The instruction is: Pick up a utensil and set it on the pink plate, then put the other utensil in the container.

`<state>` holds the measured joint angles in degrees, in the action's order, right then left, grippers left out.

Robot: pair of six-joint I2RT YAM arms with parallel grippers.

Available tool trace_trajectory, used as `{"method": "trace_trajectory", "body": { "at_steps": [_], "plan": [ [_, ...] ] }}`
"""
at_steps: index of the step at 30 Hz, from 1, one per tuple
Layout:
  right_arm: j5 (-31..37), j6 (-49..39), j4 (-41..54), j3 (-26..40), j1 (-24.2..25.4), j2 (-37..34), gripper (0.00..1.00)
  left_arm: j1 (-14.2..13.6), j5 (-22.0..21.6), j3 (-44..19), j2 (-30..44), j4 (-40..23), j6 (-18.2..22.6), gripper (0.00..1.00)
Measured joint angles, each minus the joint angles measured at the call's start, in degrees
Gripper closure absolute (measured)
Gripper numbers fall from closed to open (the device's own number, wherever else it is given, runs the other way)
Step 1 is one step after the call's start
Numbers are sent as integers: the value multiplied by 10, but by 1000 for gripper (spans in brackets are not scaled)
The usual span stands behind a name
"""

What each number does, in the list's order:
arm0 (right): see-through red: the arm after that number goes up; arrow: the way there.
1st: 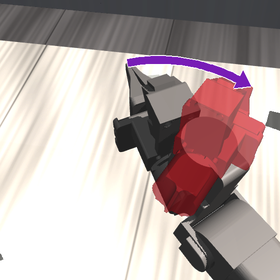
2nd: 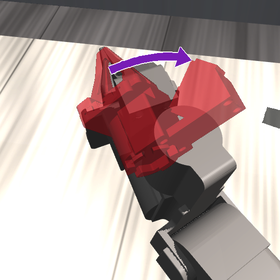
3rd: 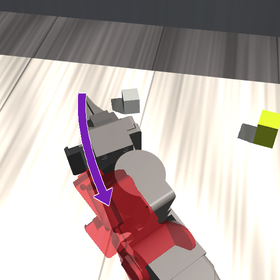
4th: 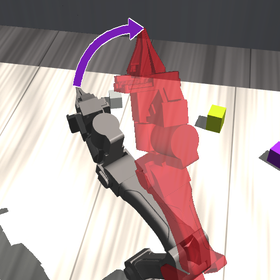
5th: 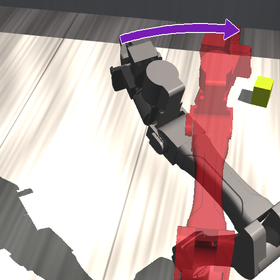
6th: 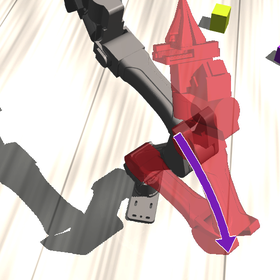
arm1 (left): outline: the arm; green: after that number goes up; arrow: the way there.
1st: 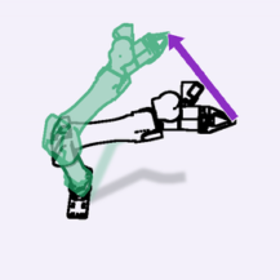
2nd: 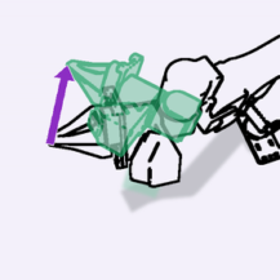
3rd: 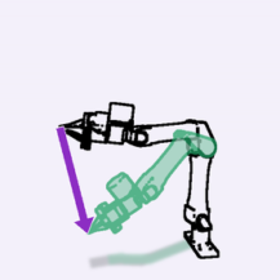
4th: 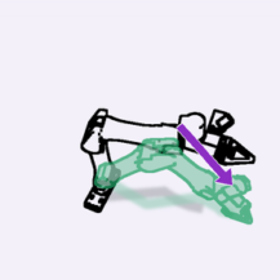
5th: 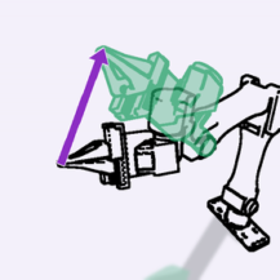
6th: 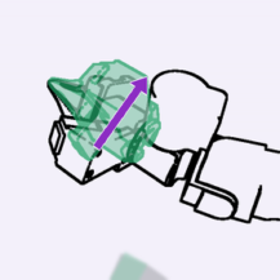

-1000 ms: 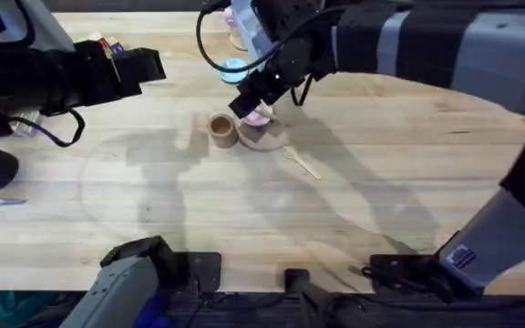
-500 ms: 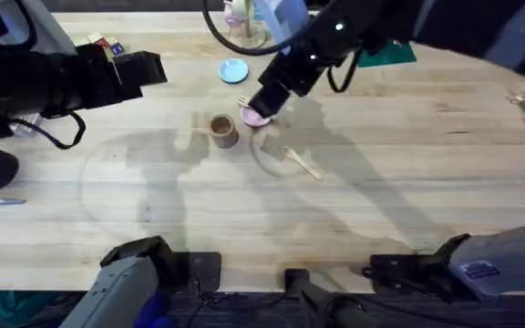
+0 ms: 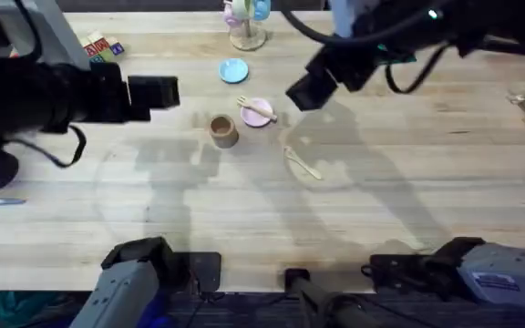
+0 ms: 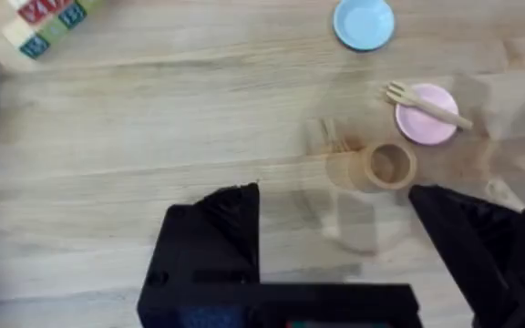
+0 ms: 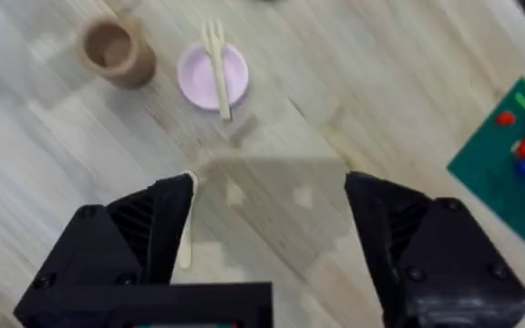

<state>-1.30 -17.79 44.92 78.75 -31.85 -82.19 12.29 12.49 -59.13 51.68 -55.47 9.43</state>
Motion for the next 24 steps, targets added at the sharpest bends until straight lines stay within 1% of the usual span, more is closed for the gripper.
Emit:
{"method": "trace_trajectory", "body": {
  "at_steps": [3, 6, 8, 9, 10, 14, 24],
  "plan": [
    [0, 4, -8, -50, 8, 23, 6, -6, 7, 0, -35, -19, 40, 7],
    [0, 14, -24, -110, 7, 42, 5, -7, 28, 0, -66, -37, 79, 8],
    [0, 20, -33, -149, 7, 52, 5, -7, 43, 0, -82, -42, 98, 7],
    [0, 26, -46, -193, 6, 57, 5, -7, 57, -1, -95, -42, 116, 7],
    [0, 26, -49, -204, 6, 57, 5, -7, 60, -1, -96, -42, 119, 8],
    [0, 28, -56, -223, -2, 57, 5, -7, 64, -2, -96, -43, 128, 8],
    [0, 31, -53, -224, -38, 56, 5, -7, 71, -2, -96, -45, 132, 8]
  ]
}}
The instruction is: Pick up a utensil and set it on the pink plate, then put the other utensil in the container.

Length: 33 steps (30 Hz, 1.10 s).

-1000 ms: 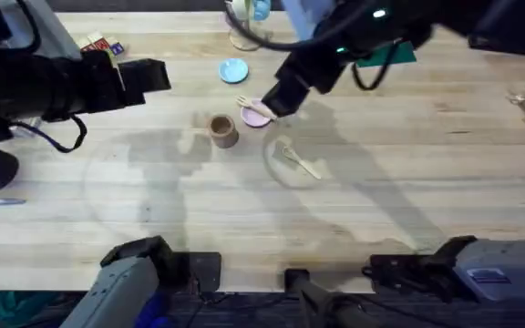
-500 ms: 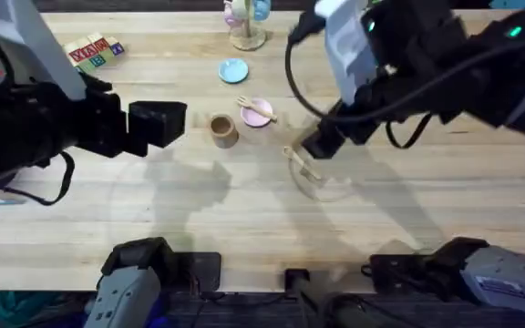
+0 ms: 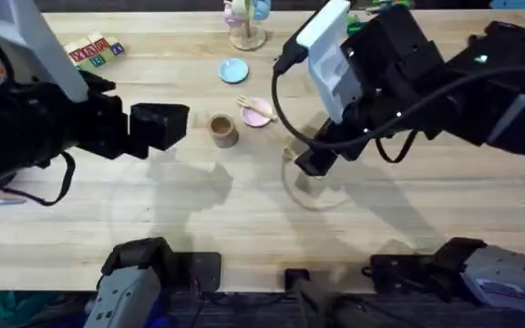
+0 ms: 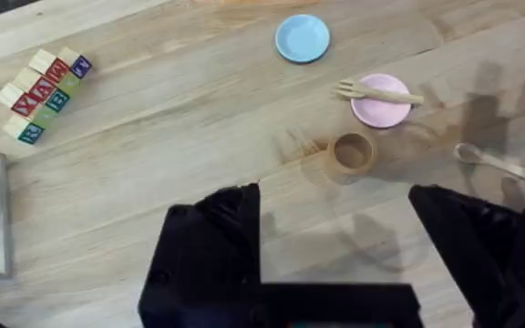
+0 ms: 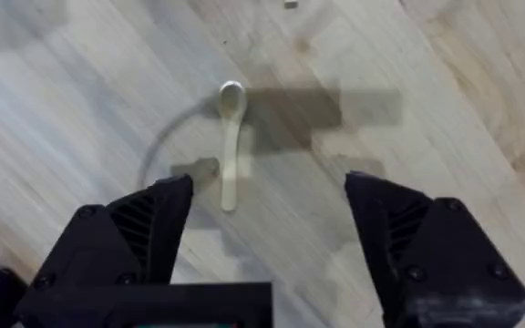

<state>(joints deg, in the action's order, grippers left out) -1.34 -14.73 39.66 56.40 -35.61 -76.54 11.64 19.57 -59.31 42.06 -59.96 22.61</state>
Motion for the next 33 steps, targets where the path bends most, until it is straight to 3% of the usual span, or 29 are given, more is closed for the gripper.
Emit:
{"method": "trace_trajectory", "body": {
  "at_steps": [22, 28, 31, 33],
  "plan": [
    [3, 23, -44, 0, -57, -169, 5, 0, 2, 0, 0, -5, 2, 8],
    [6, 25, -47, 0, -59, -171, 5, 0, 2, 0, 0, -5, 2, 8],
    [7, 26, -47, 0, -59, -171, 46, 0, 2, 0, 0, -5, 2, 6],
    [7, 26, -48, 0, -59, -171, 131, 0, 2, 0, 0, -5, 2, 7]
  ]
}}
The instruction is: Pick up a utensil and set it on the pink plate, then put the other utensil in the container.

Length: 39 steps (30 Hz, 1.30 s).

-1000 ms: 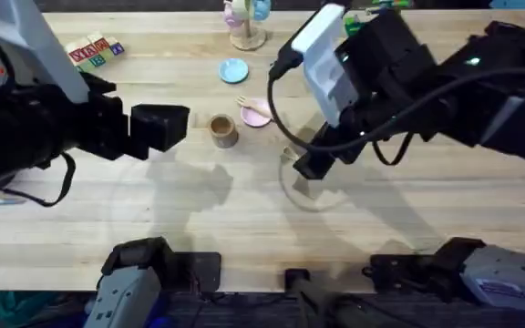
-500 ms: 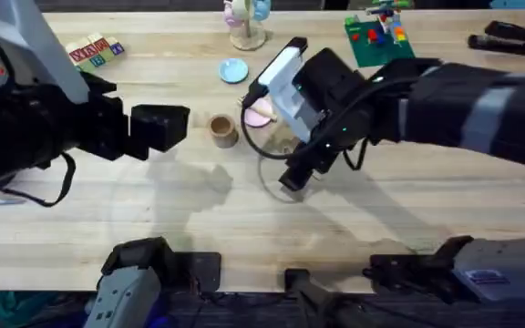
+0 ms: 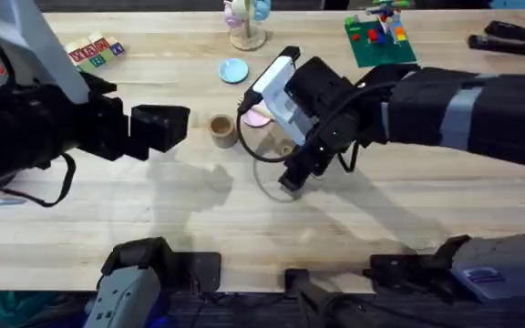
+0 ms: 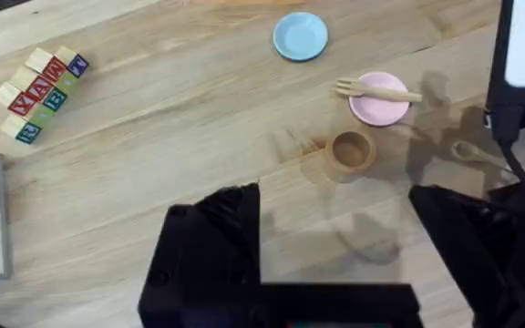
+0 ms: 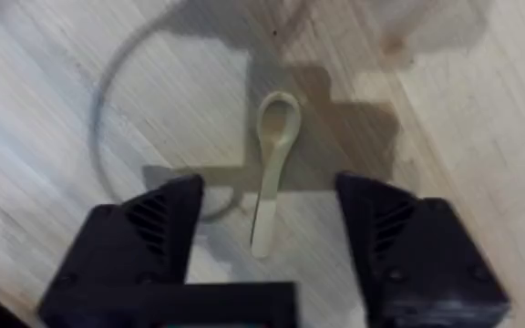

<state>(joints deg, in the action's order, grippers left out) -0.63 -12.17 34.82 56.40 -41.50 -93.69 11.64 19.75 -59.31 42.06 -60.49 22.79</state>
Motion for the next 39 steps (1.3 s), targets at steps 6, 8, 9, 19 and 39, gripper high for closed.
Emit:
{"method": "trace_trajectory", "body": {
  "at_steps": [6, 8, 9, 19, 39],
  "plan": [
    [-1, 12, -7, 0, 0, -1, 477, 0, 0, 0, 0, 0, 0, 7],
    [1, 17, -9, 0, 0, -2, 610, 0, 0, 0, 0, 0, 0, 7],
    [2, 19, -10, 0, 0, -2, 673, 0, 0, 0, 0, 0, 0, 7],
    [4, 18, -20, 1, 0, -2, 964, 0, 0, 0, 0, -20, 0, 7],
    [-5, 16, -17, -7, 39, 124, 970, 79, 42, -1, 105, 18, 158, 10]
  ]
}}
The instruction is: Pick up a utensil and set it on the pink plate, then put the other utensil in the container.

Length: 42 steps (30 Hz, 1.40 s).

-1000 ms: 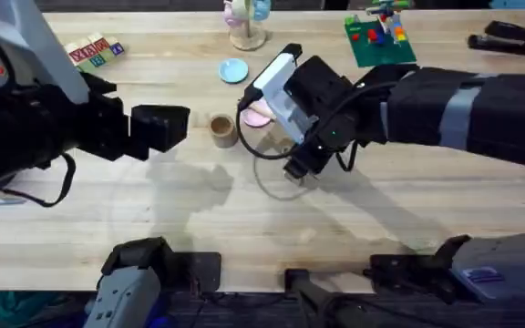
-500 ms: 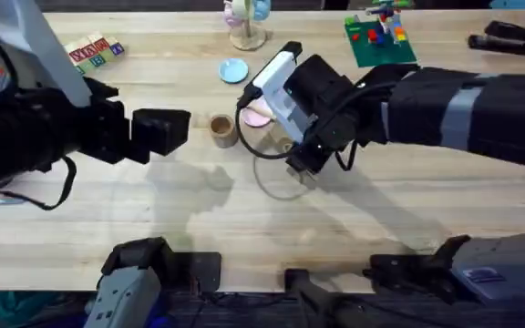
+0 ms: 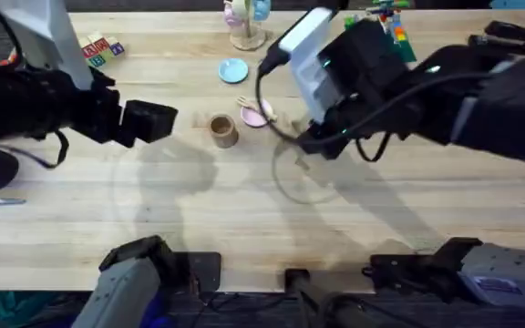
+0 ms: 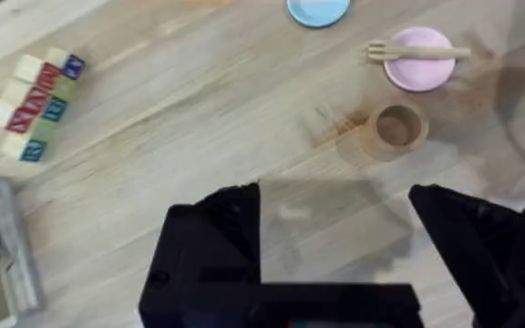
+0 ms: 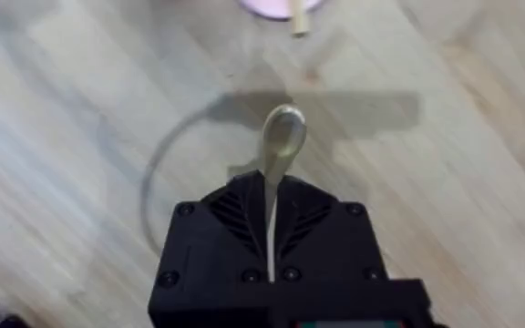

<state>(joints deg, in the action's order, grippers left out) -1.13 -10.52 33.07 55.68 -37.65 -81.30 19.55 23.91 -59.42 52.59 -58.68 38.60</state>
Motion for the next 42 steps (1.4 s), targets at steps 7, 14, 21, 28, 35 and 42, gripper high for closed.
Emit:
{"method": "trace_trajectory", "body": {
  "at_steps": [7, 14, 21, 28, 35, 42],
  "plan": [
    [-3, -2, -10, 0, 73, 42, 970, 181, 247, 0, 192, 0, 272, 10],
    [-70, -5, -84, 0, 79, 42, 970, 193, 309, 0, 299, 0, 415, 10],
    [-130, -10, -163, 0, 105, 42, 970, 193, 346, 0, 396, 0, 514, 9],
    [-260, -17, -271, 0, 181, 34, 967, 193, 362, 0, 445, -11, 577, 10],
    [-319, -13, -400, 0, 200, -18, 967, 193, 372, 0, 453, -11, 634, 9],
    [-364, 12, -514, 0, 201, -89, 967, 193, 386, -1, 462, -9, 654, 9]
  ]
}}
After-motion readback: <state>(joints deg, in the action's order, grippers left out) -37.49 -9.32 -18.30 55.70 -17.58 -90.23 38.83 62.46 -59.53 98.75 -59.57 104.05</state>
